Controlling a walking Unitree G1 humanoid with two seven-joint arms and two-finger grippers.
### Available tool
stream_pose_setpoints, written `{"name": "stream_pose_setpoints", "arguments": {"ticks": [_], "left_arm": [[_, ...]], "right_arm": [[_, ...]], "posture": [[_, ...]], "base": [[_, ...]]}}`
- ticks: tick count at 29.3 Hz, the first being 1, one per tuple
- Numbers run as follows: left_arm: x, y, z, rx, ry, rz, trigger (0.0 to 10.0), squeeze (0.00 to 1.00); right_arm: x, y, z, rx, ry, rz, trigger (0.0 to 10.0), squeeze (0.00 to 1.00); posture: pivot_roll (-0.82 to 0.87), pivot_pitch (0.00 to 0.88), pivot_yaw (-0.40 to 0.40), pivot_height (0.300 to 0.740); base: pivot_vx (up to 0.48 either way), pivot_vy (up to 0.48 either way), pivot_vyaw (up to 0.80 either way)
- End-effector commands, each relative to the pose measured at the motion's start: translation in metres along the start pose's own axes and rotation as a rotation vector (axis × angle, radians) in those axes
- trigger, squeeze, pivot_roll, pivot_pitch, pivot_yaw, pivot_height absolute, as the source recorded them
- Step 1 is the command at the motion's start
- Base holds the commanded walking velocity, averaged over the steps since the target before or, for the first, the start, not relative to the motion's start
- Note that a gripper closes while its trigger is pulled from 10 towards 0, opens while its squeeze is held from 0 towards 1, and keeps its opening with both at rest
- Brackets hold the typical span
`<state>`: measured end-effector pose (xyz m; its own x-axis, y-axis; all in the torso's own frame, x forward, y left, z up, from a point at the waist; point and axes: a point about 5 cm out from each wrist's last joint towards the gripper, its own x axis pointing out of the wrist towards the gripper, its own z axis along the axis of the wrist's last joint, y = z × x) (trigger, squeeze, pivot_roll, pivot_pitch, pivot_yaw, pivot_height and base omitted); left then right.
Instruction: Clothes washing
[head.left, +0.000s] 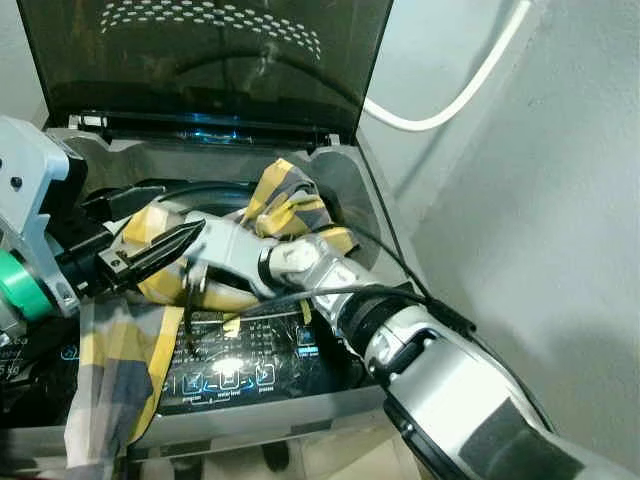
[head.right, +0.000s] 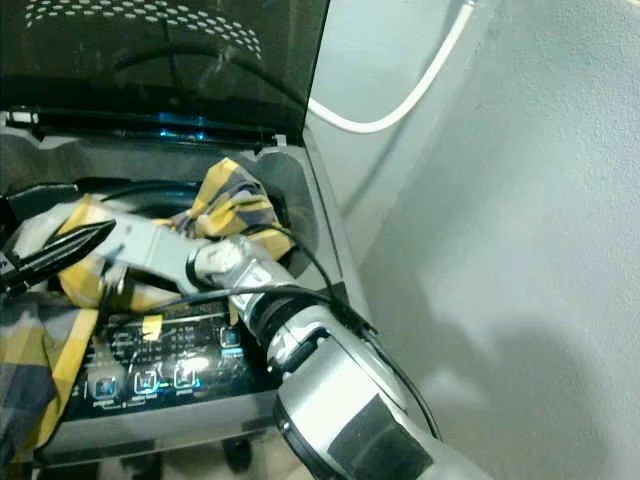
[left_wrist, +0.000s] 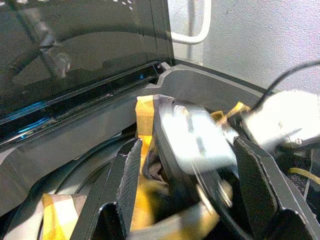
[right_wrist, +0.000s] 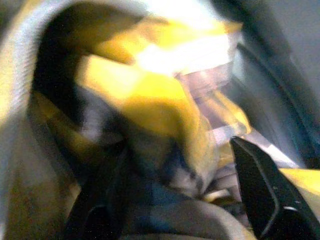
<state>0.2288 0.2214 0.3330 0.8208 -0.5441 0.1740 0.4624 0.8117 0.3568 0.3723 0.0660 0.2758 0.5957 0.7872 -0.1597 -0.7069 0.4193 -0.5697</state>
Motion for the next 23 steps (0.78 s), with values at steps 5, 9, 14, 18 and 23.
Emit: {"name": "stream_pose_setpoints", "arguments": {"ticks": [5, 9, 14, 18, 23], "left_arm": [[0.002, -0.003, 0.003, 0.021, -0.011, -0.018, 10.0, 0.0], [0.004, -0.003, 0.004, 0.021, -0.015, -0.031, 10.0, 0.0], [0.009, -0.006, 0.005, 0.016, -0.027, -0.057, 10.0, 0.0], [0.012, -0.009, 0.006, 0.009, -0.038, -0.066, 10.0, 0.0], [0.018, -0.034, 0.007, -0.061, -0.06, -0.205, 10.0, 0.0]], "right_arm": [[-0.013, -0.041, 0.059, 0.209, -0.27, -0.161, 10.0, 0.0], [-0.024, -0.055, 0.074, 0.206, -0.353, -0.072, 10.0, 0.0], [-0.034, -0.06, 0.079, 0.088, -0.357, 0.072, 10.0, 0.0], [-0.045, -0.074, 0.079, 0.117, -0.392, 0.075, 10.0, 0.0], [-0.084, -0.111, 0.061, 0.325, -0.578, 0.101, 10.0, 0.0]], "posture": [[0.04, 0.164, -0.128, 0.74], [0.04, 0.16, -0.117, 0.74], [0.04, 0.146, -0.105, 0.74], [0.06, 0.137, -0.115, 0.74], [0.08, 0.115, -0.107, 0.74]], "base": [[0.0, 0.0, 0.0], [0.0, 0.0, 0.0], [0.0, 0.0, 0.0], [0.0, 0.0, 0.0], [0.0, 0.0, 0.0]]}}
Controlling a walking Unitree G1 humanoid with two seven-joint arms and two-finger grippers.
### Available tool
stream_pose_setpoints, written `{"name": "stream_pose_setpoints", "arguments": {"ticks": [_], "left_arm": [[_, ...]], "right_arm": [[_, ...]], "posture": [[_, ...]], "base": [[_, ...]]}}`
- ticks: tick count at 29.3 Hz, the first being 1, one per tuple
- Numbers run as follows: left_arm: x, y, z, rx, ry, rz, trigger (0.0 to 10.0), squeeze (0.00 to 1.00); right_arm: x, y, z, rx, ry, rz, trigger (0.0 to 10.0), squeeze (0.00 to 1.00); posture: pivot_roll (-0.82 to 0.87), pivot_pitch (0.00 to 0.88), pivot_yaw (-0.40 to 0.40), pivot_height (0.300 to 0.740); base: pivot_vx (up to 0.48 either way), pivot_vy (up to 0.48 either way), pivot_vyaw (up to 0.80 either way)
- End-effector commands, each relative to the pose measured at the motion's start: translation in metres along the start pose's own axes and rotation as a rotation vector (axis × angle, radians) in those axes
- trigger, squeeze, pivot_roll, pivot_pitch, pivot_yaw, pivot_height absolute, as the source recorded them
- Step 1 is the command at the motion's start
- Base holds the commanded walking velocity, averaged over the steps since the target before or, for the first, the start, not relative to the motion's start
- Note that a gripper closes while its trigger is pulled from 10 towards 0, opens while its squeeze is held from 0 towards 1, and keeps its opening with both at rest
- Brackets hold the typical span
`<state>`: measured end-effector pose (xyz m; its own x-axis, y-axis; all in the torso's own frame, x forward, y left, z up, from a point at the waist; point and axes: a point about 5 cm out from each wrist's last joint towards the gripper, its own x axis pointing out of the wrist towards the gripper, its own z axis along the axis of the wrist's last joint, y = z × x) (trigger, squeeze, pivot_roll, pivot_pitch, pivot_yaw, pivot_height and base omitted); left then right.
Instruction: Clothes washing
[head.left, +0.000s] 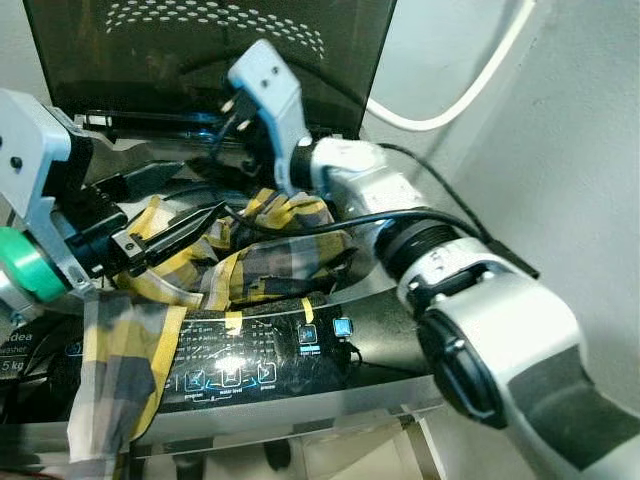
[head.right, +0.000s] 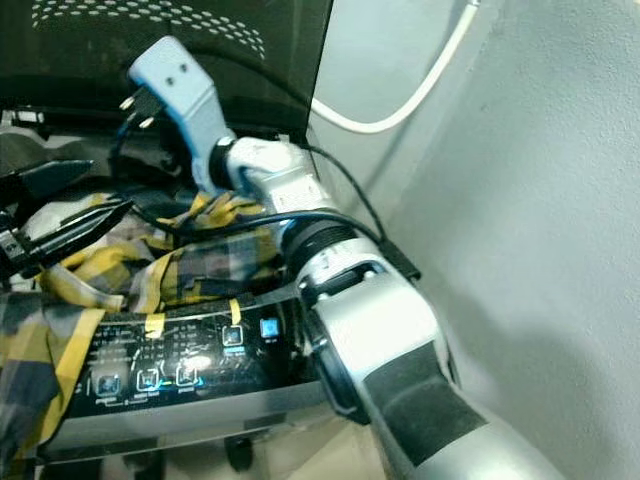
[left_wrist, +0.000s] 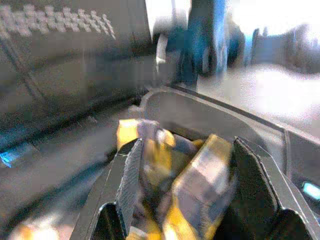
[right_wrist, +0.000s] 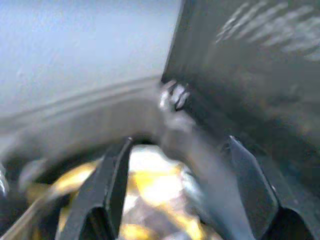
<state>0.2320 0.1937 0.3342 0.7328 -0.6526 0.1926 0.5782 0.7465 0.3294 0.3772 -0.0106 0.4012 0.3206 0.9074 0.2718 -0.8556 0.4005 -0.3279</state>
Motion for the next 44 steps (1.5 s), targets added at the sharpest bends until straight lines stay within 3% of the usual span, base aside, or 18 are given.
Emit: {"name": "stream_pose_setpoints", "arguments": {"ticks": [1, 3, 5, 7, 10, 13, 22, 23, 25, 26, 28, 30, 31, 33, 36, 42, 43, 44], "left_arm": [[0.002, -0.018, -0.001, -0.021, 0.018, -0.124, 10.0, 0.0], [-0.001, -0.024, -0.006, -0.034, 0.083, -0.205, 10.0, 0.0], [-0.003, -0.018, -0.01, -0.014, 0.141, -0.185, 10.0, 0.0], [-0.003, -0.016, -0.011, -0.008, 0.151, -0.176, 10.0, 0.0], [0.008, 0.0, -0.019, 0.011, 0.173, -0.049, 10.0, 0.0], [0.025, 0.004, -0.017, 0.008, 0.111, 0.045, 10.0, 0.0], [0.033, 0.0, -0.01, -0.066, 0.069, 0.07, 10.0, 0.0], [0.031, -0.005, -0.006, -0.119, 0.073, 0.012, 10.0, 0.39], [0.031, -0.005, -0.006, -0.119, 0.073, 0.012, 10.0, 0.39], [0.028, -0.004, -0.006, -0.178, 0.134, 0.008, 10.0, 1.0], [0.028, -0.004, -0.006, -0.178, 0.134, 0.008, 10.0, 1.0], [0.019, 0.008, -0.016, -0.219, 0.32, 0.129, 10.0, 1.0], [0.019, 0.008, -0.016, -0.219, 0.32, 0.129, 10.0, 1.0], [0.0, 0.016, -0.038, -0.228, 0.507, 0.242, 10.0, 1.0], [-0.017, 0.022, -0.046, -0.245, 0.616, 0.297, 10.0, 1.0], [-0.024, 0.025, -0.046, -0.259, 0.666, 0.323, 10.0, 1.0], [-0.028, 0.027, -0.047, -0.262, 0.69, 0.327, 10.0, 0.89], [-0.028, 0.027, -0.047, -0.262, 0.69, 0.327, 10.0, 0.89]], "right_arm": [[-0.017, -0.008, -0.002, 0.075, -0.064, 0.027, 10.0, 0.0], [-0.041, -0.017, -0.016, 0.09, -0.071, -0.015, 10.0, 0.0], [-0.065, -0.028, -0.033, 0.084, -0.054, -0.191, 10.0, 0.0], [-0.07, -0.03, -0.036, 0.082, -0.05, -0.235, 10.0, 0.0], [-0.102, -0.043, -0.056, 0.058, -0.014, -0.502, 10.0, 0.0], [-0.126, -0.036, -0.07, 0.07, -0.048, -0.599, 10.0, 0.0], [-0.133, -0.022, -0.074, 0.099, -0.085, -0.6, 10.0, 0.0], [-0.134, -0.017, -0.075, 0.109, -0.077, -0.596, 10.0, 0.0], [-0.134, -0.017, -0.075, 0.109, -0.077, -0.596, 10.0, 0.0], [-0.136, -0.013, -0.077, 0.116, -0.059, -0.587, 10.0, 0.0], [-0.136, -0.013, -0.077, 0.116, -0.059, -0.587, 10.0, 0.0], [-0.136, -0.009, -0.08, 0.122, -0.016, -0.56, 10.0, 0.0], [-0.136, -0.009, -0.08, 0.122, -0.016, -0.56, 10.0, 0.0], [-0.131, -0.011, -0.082, 0.145, 0.011, -0.522, 10.0, 0.0], [-0.128, -0.009, -0.082, 0.174, 0.029, -0.496, 10.0, 0.0], [-0.128, -0.004, -0.081, 0.202, 0.037, -0.487, 10.0, 0.0], [-0.128, -0.003, -0.081, 0.214, 0.039, -0.481, 10.0, 0.0], [-0.128, -0.003, -0.081, 0.214, 0.039, -0.481, 10.0, 0.0]], "posture": [[0.08, 0.115, -0.107, 0.74], [0.08, 0.108, -0.083, 0.74], [0.08, 0.106, -0.059, 0.74], [0.08, 0.106, -0.059, 0.74], [0.07, 0.094, -0.032, 0.74], [0.07, 0.087, -0.007, 0.74], [0.07, 0.089, 0.016, 0.74], [0.07, 0.092, 0.015, 0.74], [0.07, 0.092, 0.015, 0.74], [0.08, 0.095, 0.009, 0.74], [0.08, 0.095, 0.009, 0.74], [0.09, 0.105, 0.004, 0.74], [0.09, 0.105, 0.004, 0.74], [0.1, 0.111, 0.003, 0.74], [0.1, 0.115, 0.002, 0.74], [0.1, 0.117, 0.0, 0.74], [0.1, 0.116, -0.001, 0.74], [0.1, 0.116, -0.001, 0.74]], "base": [[0.0, 0.0, 0.0], [0.0, 0.0, 0.0], [0.0, 0.0, 0.0], [0.0, 0.0, 0.0], [0.0, 0.0, 0.0], [0.0, 0.0, 0.0], [0.0, 0.0, 0.0], [0.0, 0.0, 0.0], [0.0, 0.0, 0.0], [0.0, 0.0, 0.0], [0.0, 0.0, 0.0], [0.0, 0.0, 0.0], [0.0, 0.0, 0.0], [0.0, 0.0, 0.0], [0.0, 0.0, 0.0], [0.0, 0.0, 0.0], [0.0, 0.0, 0.0], [0.0, 0.0, 0.0]]}}
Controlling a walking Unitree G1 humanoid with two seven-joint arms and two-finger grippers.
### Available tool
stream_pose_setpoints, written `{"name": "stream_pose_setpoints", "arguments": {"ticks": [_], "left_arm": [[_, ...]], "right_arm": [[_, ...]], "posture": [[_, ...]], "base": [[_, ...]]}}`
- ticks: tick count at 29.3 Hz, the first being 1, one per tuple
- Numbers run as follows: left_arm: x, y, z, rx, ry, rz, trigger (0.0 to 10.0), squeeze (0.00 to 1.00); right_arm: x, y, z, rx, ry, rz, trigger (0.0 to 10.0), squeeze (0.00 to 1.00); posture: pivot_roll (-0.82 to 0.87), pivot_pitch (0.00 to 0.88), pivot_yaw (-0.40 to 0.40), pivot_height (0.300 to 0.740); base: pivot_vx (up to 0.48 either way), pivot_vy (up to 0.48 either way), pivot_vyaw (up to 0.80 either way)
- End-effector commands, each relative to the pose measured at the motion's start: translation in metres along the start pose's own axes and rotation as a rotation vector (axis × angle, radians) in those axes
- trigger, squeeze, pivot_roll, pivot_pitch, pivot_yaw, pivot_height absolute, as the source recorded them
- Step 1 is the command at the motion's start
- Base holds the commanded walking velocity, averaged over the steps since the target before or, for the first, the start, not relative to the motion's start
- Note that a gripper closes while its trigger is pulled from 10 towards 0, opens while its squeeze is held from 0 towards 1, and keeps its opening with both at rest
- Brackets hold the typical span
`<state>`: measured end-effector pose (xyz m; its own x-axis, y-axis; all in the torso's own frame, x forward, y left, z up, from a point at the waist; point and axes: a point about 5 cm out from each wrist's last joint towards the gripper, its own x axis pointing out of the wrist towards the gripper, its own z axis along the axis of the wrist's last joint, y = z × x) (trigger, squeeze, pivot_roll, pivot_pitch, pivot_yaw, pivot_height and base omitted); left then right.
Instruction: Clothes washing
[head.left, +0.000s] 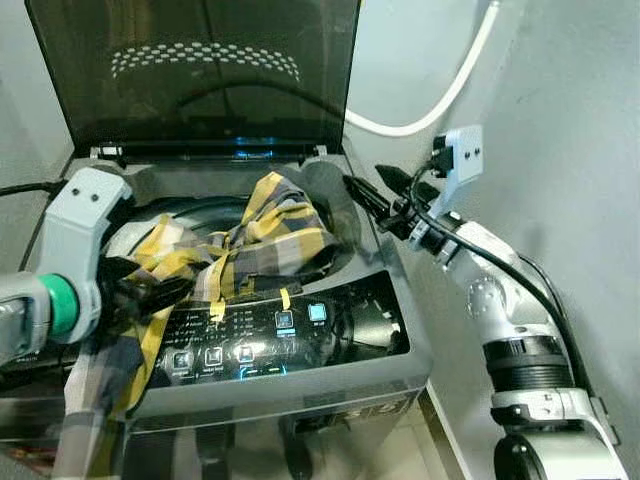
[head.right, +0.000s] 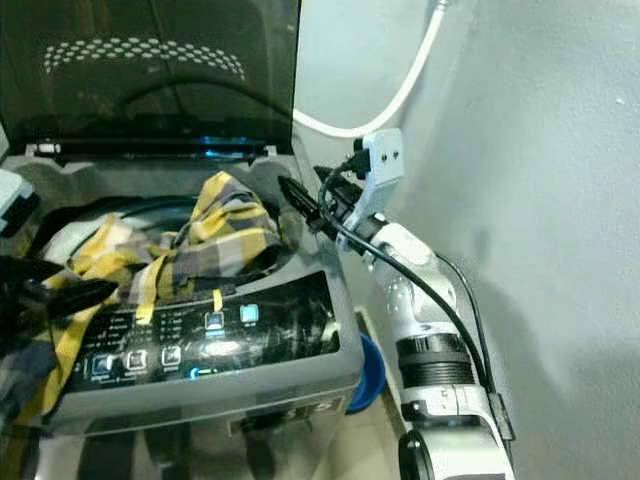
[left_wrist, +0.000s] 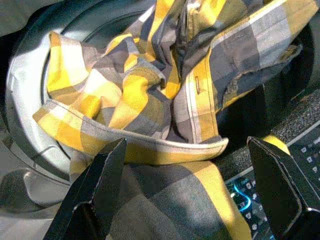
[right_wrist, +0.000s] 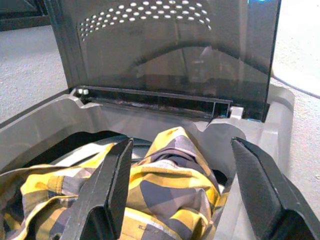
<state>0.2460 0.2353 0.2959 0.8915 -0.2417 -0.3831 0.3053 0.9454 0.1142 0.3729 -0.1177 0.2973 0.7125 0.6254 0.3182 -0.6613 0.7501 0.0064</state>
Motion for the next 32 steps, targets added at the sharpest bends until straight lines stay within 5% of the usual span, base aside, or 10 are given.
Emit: {"name": "stream_pose_setpoints", "arguments": {"ticks": [1, 14, 15, 16, 17, 32], "left_arm": [[-0.005, 0.004, -0.005, -0.007, 0.048, 0.002, 10.0, 0.0], [-0.002, 0.003, -0.03, -0.059, 0.15, -0.049, 10.0, 0.0], [0.0, 0.002, -0.034, -0.073, 0.156, -0.046, 8.2, 0.0], [0.0, 0.002, -0.034, -0.073, 0.156, -0.046, 8.2, 0.0], [0.002, 0.003, -0.036, -0.077, 0.159, -0.028, 0.5, 0.0], [0.006, 0.013, -0.013, -0.089, -0.036, 0.097, 0.0, 0.0]], "right_arm": [[-0.003, 0.003, -0.003, 0.022, 0.018, 0.015, 10.0, 0.0], [-0.005, 0.011, -0.006, 0.034, 0.065, 0.06, 10.0, 0.0], [-0.005, 0.012, -0.007, 0.034, 0.071, 0.064, 10.0, 0.0], [-0.005, 0.012, -0.007, 0.034, 0.071, 0.064, 10.0, 0.0], [-0.005, 0.013, -0.007, 0.033, 0.076, 0.066, 10.0, 0.0], [-0.004, 0.017, -0.002, 0.031, 0.071, 0.073, 10.0, 0.0]], "posture": [[0.1, 0.118, -0.001, 0.74], [0.1, 0.12, -0.002, 0.74], [0.1, 0.12, -0.003, 0.74], [0.1, 0.12, -0.003, 0.74], [0.1, 0.119, -0.002, 0.74], [0.1, 0.118, -0.004, 0.74]], "base": [[0.0, 0.0, 0.0], [0.0, 0.0, 0.0], [0.0, 0.0, 0.0], [0.0, 0.0, 0.0], [0.0, 0.0, 0.0], [0.0, 0.0, 0.0]]}}
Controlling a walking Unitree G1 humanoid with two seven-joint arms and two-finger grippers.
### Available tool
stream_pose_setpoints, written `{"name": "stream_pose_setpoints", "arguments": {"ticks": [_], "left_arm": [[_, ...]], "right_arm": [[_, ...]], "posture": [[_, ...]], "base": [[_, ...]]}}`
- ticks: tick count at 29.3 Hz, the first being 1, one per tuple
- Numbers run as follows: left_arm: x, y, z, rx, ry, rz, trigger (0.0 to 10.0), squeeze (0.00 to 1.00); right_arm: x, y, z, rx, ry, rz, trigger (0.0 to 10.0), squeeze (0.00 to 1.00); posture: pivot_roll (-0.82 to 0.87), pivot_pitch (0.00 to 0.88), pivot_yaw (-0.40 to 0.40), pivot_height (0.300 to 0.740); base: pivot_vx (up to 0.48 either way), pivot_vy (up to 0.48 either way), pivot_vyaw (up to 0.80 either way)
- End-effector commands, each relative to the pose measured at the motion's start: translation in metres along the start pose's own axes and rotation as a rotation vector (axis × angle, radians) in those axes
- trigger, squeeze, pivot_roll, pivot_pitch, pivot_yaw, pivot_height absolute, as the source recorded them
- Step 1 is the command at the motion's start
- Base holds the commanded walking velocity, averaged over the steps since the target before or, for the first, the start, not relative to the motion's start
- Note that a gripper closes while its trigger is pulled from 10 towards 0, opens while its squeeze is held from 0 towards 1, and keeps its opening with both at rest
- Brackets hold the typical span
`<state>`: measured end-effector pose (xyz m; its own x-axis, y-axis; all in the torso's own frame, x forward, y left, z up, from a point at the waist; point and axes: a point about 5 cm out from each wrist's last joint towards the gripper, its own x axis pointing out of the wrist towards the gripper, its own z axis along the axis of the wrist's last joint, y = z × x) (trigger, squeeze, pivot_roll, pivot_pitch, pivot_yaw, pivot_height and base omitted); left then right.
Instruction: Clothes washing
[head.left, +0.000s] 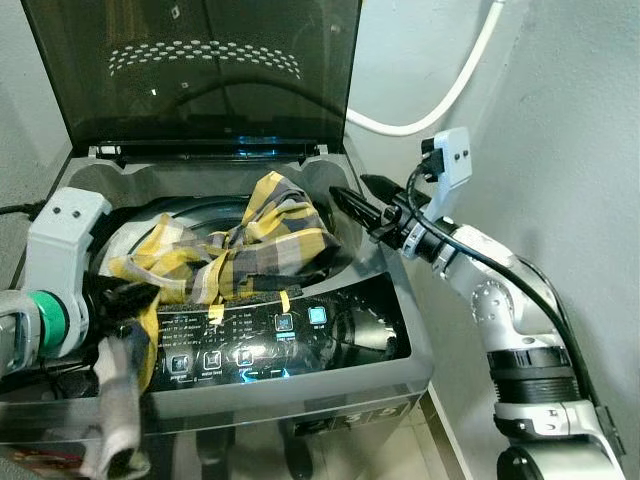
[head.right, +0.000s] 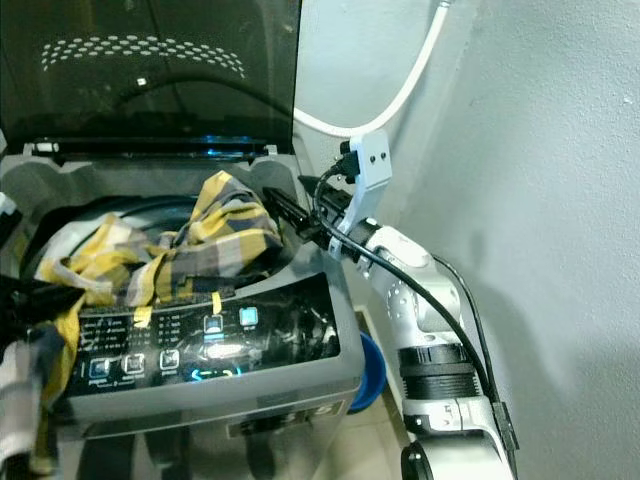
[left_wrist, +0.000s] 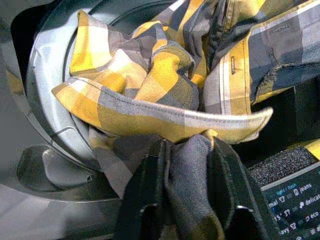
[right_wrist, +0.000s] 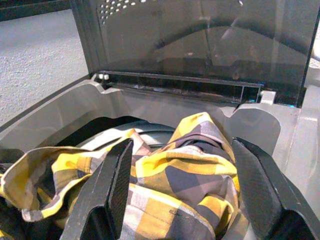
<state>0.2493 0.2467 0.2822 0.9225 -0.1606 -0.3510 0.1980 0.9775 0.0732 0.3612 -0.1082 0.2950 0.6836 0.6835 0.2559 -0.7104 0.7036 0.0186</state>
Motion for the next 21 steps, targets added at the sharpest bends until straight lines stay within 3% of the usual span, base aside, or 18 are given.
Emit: {"name": "stream_pose_setpoints", "arguments": {"ticks": [1, 4, 8, 9, 11, 12, 13, 14, 16, 19, 20, 21], "left_arm": [[0.001, 0.001, 0.003, -0.021, -0.023, -0.007, 0.0, 0.0], [0.003, -0.001, 0.009, -0.038, -0.068, -0.031, 0.0, 0.0], [0.004, -0.001, 0.011, -0.041, -0.078, -0.034, 0.0, 0.0], [0.006, 0.001, 0.015, -0.037, -0.105, -0.017, 0.0, 0.0], [0.006, 0.001, 0.015, -0.037, -0.105, -0.017, 0.0, 0.0], [0.01, 0.005, 0.026, -0.033, -0.183, 0.001, 0.0, 0.0], [0.01, -0.004, 0.051, -0.016, -0.402, -0.121, 0.0, 0.0], [0.01, -0.004, 0.051, -0.016, -0.402, -0.121, 0.0, 0.0], [0.001, -0.017, 0.09, -0.002, -0.728, -0.259, 0.0, 0.0], [0.001, -0.017, 0.09, -0.002, -0.728, -0.259, 0.0, 0.0], [-0.001, -0.015, 0.104, 0.013, -0.831, -0.242, 0.0, 0.0], [-0.001, -0.015, 0.104, 0.013, -0.831, -0.242, 0.0, 0.0]], "right_arm": [[-0.001, 0.003, 0.0, -0.002, 0.006, 0.022, 10.0, 0.0], [-0.007, 0.007, 0.001, 0.005, 0.032, 0.132, 10.0, 0.0], [-0.01, 0.009, 0.001, 0.012, 0.044, 0.174, 10.0, 0.0], [-0.018, 0.014, -0.001, 0.001, 0.08, 0.276, 10.0, 0.0], [-0.018, 0.014, -0.001, 0.001, 0.08, 0.276, 10.0, 0.0], [-0.03, 0.019, -0.003, -0.004, 0.12, 0.393, 10.0, 0.0], [-0.04, 0.024, -0.005, -0.008, 0.154, 0.47, 10.0, 0.0], [-0.04, 0.024, -0.005, -0.008, 0.154, 0.47, 10.0, 0.0], [-0.044, 0.021, -0.007, -0.027, 0.169, 0.459, 10.0, 0.0], [-0.044, 0.021, -0.007, -0.027, 0.169, 0.459, 10.0, 0.0], [-0.039, 0.012, -0.006, -0.041, 0.151, 0.372, 10.0, 0.0], [-0.039, 0.012, -0.006, -0.041, 0.151, 0.372, 10.0, 0.0]], "posture": [[0.1, 0.117, -0.003, 0.74], [0.1, 0.115, -0.006, 0.74], [0.1, 0.115, -0.006, 0.74], [0.1, 0.114, -0.009, 0.74], [0.1, 0.114, -0.009, 0.74], [0.11, 0.112, -0.014, 0.74], [0.1, 0.108, -0.013, 0.74], [0.1, 0.108, -0.013, 0.74], [0.09, 0.106, -0.008, 0.74], [0.09, 0.106, -0.008, 0.74], [0.09, 0.104, -0.008, 0.74], [0.09, 0.104, -0.008, 0.74]], "base": [[0.0, 0.0, 0.0], [0.0, 0.0, 0.0], [0.0, 0.0, 0.0], [0.0, 0.0, 0.0], [0.0, 0.0, 0.0], [0.0, 0.0, 0.0], [0.0, 0.0, 0.0], [0.0, 0.0, 0.0], [0.0, 0.0, 0.0], [0.0, 0.0, 0.0], [0.0, 0.0, 0.0], [0.0, 0.0, 0.0]]}}
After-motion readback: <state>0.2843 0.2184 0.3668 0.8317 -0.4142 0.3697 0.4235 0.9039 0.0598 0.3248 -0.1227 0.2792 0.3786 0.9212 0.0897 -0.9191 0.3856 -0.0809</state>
